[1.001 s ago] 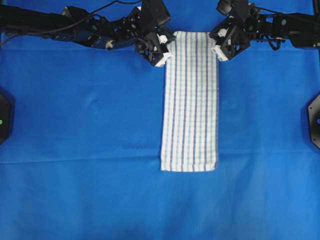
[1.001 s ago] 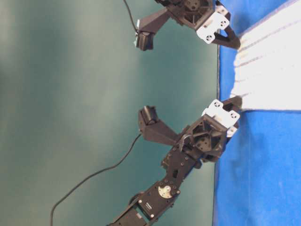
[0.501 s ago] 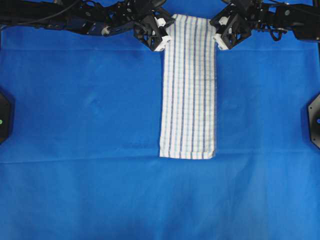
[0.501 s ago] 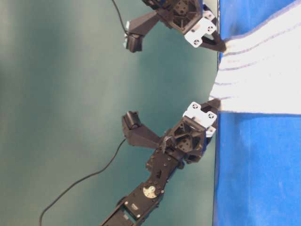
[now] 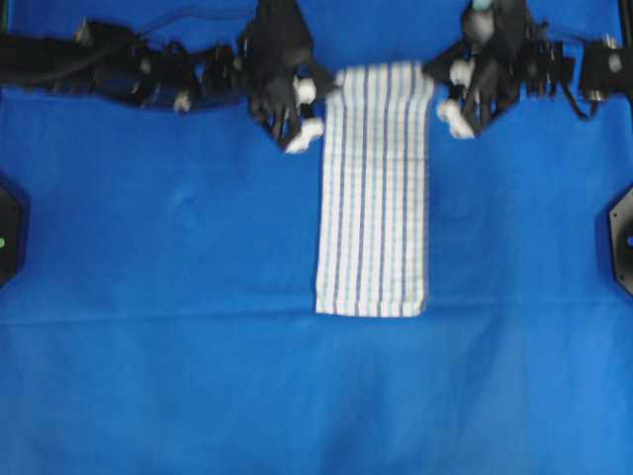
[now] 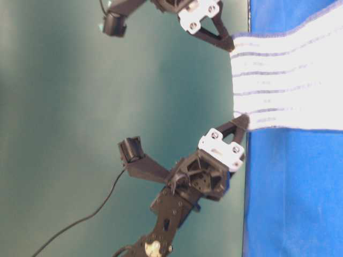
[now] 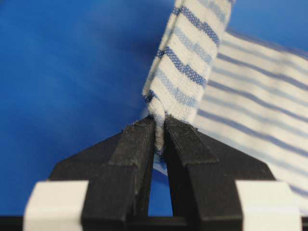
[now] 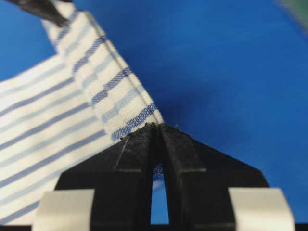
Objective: Fold the blue towel.
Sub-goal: 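Fold the far end toward the near end with both grippers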
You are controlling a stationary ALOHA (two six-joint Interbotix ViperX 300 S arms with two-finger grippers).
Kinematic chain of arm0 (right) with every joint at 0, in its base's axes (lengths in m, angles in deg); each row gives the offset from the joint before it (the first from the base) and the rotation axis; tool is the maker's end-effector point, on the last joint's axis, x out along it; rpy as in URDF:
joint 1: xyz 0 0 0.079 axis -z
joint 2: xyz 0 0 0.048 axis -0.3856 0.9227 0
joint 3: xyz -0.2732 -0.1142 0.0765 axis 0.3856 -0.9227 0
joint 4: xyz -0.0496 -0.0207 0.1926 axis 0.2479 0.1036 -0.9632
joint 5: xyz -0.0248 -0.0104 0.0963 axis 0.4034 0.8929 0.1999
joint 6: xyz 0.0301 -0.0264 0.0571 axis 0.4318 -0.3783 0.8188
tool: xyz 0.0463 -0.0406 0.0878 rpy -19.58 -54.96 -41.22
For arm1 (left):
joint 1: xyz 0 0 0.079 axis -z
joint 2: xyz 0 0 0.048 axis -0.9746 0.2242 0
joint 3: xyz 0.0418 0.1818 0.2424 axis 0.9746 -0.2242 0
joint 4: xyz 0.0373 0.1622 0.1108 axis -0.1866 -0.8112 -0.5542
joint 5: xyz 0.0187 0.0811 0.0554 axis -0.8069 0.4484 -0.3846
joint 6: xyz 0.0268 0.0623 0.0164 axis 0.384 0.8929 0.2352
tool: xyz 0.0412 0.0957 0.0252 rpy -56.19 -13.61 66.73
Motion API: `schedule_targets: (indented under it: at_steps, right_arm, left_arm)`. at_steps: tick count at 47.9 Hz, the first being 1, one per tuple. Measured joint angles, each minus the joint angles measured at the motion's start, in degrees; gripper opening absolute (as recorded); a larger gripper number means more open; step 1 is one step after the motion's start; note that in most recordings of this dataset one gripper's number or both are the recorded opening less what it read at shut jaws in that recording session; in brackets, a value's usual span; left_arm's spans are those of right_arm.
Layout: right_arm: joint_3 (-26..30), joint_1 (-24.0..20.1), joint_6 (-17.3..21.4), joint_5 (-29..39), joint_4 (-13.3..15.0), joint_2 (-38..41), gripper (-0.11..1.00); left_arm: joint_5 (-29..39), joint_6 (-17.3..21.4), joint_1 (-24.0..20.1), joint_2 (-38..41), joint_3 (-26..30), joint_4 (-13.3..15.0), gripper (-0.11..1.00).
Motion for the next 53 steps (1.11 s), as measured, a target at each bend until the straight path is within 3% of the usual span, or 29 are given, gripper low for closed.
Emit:
schedule_targets:
  at_steps: [19,31,45,53]
  right_arm:
    - [-4.5,-17.8,4.8,3.1,-4.3,-4.5,0.06]
    - [-4.6,-28.0,7.9,6.1,-6.1,-3.9,0.06]
    - [-4.2,-34.4,10.5,6.4,-6.9,-0.4,0.06]
    - [-3.4,-35.3,10.6,6.4,-6.9,1.8,0.06]
  left_arm:
    - [-4.0,-1.8,12.4,-4.3,-8.4,0.1,0.04]
    - [-6.4,-3.7,19.3,-4.2,-8.8,0.2,0.04]
    - [-8.7,-6.1,24.7,-1.4,-8.3,0.2,0.04]
    - [-9.2,-7.5,25.3,0.2,-7.9,0.3,0.04]
